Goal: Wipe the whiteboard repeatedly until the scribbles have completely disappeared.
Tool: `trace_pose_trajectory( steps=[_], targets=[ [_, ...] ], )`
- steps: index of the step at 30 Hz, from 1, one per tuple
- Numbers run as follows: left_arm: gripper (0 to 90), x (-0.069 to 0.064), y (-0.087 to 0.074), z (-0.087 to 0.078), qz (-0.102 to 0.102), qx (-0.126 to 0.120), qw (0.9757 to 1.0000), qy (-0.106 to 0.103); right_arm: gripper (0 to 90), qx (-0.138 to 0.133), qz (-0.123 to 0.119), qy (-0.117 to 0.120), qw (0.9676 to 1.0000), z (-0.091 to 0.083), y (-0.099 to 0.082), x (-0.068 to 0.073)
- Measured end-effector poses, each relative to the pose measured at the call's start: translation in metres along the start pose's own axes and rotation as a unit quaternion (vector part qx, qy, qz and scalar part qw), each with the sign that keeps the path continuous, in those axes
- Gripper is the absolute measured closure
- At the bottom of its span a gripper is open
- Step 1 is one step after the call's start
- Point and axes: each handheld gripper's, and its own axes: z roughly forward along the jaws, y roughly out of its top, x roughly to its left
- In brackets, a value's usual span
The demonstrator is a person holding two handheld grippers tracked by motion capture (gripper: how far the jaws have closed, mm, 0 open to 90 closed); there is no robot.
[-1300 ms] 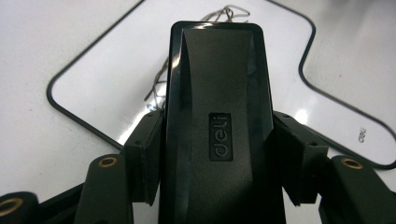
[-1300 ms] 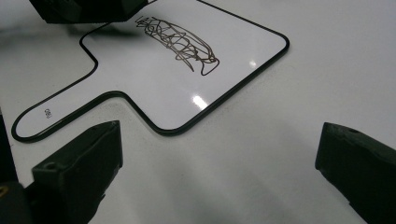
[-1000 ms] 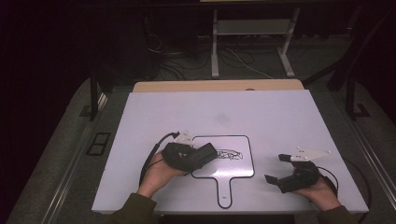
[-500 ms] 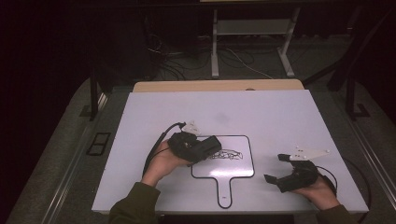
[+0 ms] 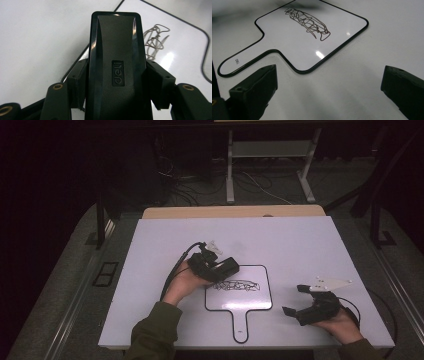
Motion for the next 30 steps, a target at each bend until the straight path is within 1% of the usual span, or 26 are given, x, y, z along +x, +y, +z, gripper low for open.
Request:
trace_pose_trajectory(
  steps=[1, 2, 3, 5, 7, 10, 17, 21, 22, 30],
  targets=[
    [39.1, 0.0, -0.001, 0.001, 0.002, 0.0, 1.0, 0.001, 0.0, 0.0, -0.001, 0.0, 1.0, 0.0, 0.0, 0.0],
    [39.2, 0.0, -0.001, 0.004, -0.004, 0.0, 1.0, -0.001, 0.0, 0.001, -0.002, 0.0, 1.0, 0.0, -0.001, 0.001],
    [39.2, 0.0, -0.001, 0.006, 0.002, 0.005, 1.0, -0.001, 0.0, 0.001, -0.002, 0.0, 1.0, 0.0, -0.001, 0.001],
    [39.2, -0.002, -0.002, 0.01, 0.008, 0.011, 0.9999, 0.004, 0.0, 0.001, -0.005, 0.001, 1.0, -0.001, -0.001, 0.002],
    [39.1, -0.004, -0.002, 0.014, 0.005, 0.011, 0.9999, 0.002, 0.0, 0.0, -0.005, 0.002, 1.0, -0.001, -0.001, 0.002],
    [39.1, -0.005, -0.003, 0.018, 0.012, 0.015, 0.9998, 0.003, 0.0, -0.001, -0.005, 0.001, 1.0, -0.002, -0.001, 0.002],
    [39.1, -0.007, -0.005, 0.026, 0.015, 0.023, 0.9996, 0.001, 0.0, 0.001, -0.004, 0.001, 1.0, -0.001, -0.001, 0.001],
    [39.1, -0.007, -0.005, 0.027, 0.016, 0.024, 0.9996, -0.001, 0.0, 0.0, -0.003, 0.0, 1.0, -0.001, -0.001, 0.001],
    [39.2, -0.007, -0.005, 0.028, 0.018, 0.026, 0.9995, 0.0, 0.0, -0.001, -0.003, 0.0, 1.0, -0.001, -0.001, 0.001],
    [39.1, -0.007, -0.006, 0.028, 0.014, 0.029, 0.9995, -0.002, 0.0, 0.0, -0.003, 0.0, 1.0, -0.001, -0.001, 0.001]
  ],
)
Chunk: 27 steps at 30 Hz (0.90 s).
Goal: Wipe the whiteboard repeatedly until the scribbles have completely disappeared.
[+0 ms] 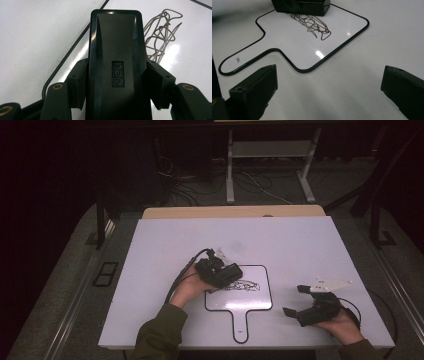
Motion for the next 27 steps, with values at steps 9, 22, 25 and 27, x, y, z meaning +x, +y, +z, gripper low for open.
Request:
trace_pose_trajectory(
  steps=[9, 22, 25, 27],
  targets=[
    [39.1, 0.0, 0.001, 0.0, -0.002, 0.004, 1.0, -0.001, 0.0, 0.0, 0.001, 0.0, 1.0, 0.0, 0.0, 0.0],
    [39.1, -0.014, 0.003, 0.001, 0.019, 0.012, 0.9997, -0.009, 0.0, 0.001, 0.001, -0.001, 1.0, 0.0, 0.0, 0.0],
    [39.1, -0.017, 0.004, 0.002, 0.023, 0.012, 0.9996, -0.011, 0.0, 0.001, 0.001, -0.001, 1.0, 0.0, 0.0, 0.0],
    [39.1, -0.02, 0.004, 0.001, 0.026, 0.015, 0.9995, -0.014, 0.0, 0.001, 0.001, -0.001, 1.0, -0.001, 0.0, 0.0]
  ],
)
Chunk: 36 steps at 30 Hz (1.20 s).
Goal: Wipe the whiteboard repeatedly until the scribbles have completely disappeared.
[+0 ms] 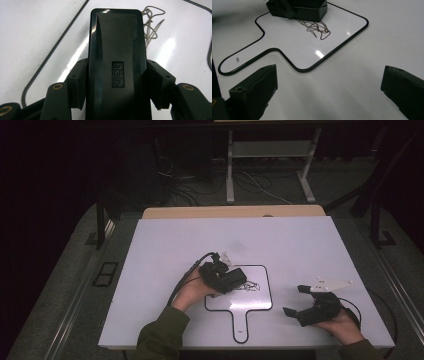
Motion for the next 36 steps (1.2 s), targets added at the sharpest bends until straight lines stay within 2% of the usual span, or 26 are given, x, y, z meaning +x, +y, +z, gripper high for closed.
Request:
trace_pose_trajectory(
  steps=[6, 10, 18, 28, 31, 36],
  targets=[
    [39.1, -0.007, -0.003, -0.001, 0.002, -0.002, 1.0, -0.004, 0.0, -0.001, 0.001, -0.001, 1.0, 0.0, 0.0, 0.0],
    [39.1, -0.005, -0.003, -0.001, -0.003, -0.007, 1.0, -0.004, 0.0, -0.001, 0.0, -0.001, 1.0, 0.0, 0.0, 0.0],
    [39.1, 0.008, -0.008, -0.004, -0.019, -0.01, 0.9998, 0.006, 0.0, 0.0, 0.0, -0.001, 1.0, 0.0, 0.0, 0.0],
    [39.1, 0.028, -0.017, -0.01, -0.051, -0.018, 0.9981, 0.029, 0.0, 0.001, 0.0, -0.001, 1.0, 0.0, 0.0, 0.0],
    [39.1, 0.029, -0.018, -0.011, -0.05, -0.017, 0.9982, 0.029, 0.0, 0.001, 0.0, -0.001, 1.0, 0.0, 0.0, 0.0],
    [39.1, 0.022, -0.017, -0.011, -0.042, -0.007, 0.9987, 0.026, 0.0, 0.001, 0.0, -0.001, 1.0, 0.0, 0.0, 0.0]
  ],
)
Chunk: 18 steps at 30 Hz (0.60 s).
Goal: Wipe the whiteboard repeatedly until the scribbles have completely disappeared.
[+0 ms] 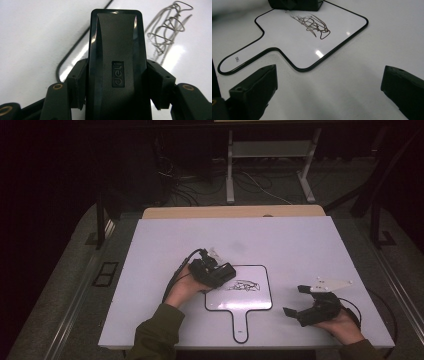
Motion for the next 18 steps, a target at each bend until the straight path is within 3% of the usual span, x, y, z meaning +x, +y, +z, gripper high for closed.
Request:
trace_pose_trajectory(
  steps=[12, 18],
  targets=[
    [39.1, -0.025, -0.001, -0.002, 0.027, 0.016, 0.9994, -0.015, 0.0, 0.0, 0.001, -0.001, 1.0, 0.0, 0.0, 0.0],
    [39.1, -0.016, -0.003, -0.002, 0.011, 0.008, 0.9999, -0.009, 0.0, 0.0, 0.001, -0.001, 1.0, 0.0, 0.0, 0.0]
  ],
)
